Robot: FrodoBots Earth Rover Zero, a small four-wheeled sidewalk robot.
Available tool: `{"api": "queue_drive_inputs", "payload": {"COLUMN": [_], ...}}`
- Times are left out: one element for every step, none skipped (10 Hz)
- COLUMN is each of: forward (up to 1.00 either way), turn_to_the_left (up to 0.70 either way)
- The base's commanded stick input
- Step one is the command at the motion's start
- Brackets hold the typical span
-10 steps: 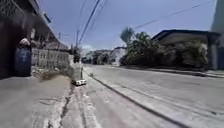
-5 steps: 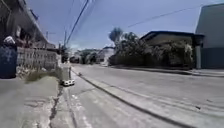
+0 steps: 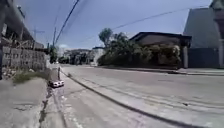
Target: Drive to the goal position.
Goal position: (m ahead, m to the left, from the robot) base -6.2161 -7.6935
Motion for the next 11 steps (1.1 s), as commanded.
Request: {"api": "queue_drive_inputs", "payload": {"forward": [0.0,0.0,0.0,0.0,0.0,0.0,0.0,0.0,0.0,0.0,0.0], "turn_to_the_left": [-0.7,-0.7,-0.7,-0.7,-0.7,-0.7,-0.7,-0.7,-0.7,-0.7,-0.7]}}
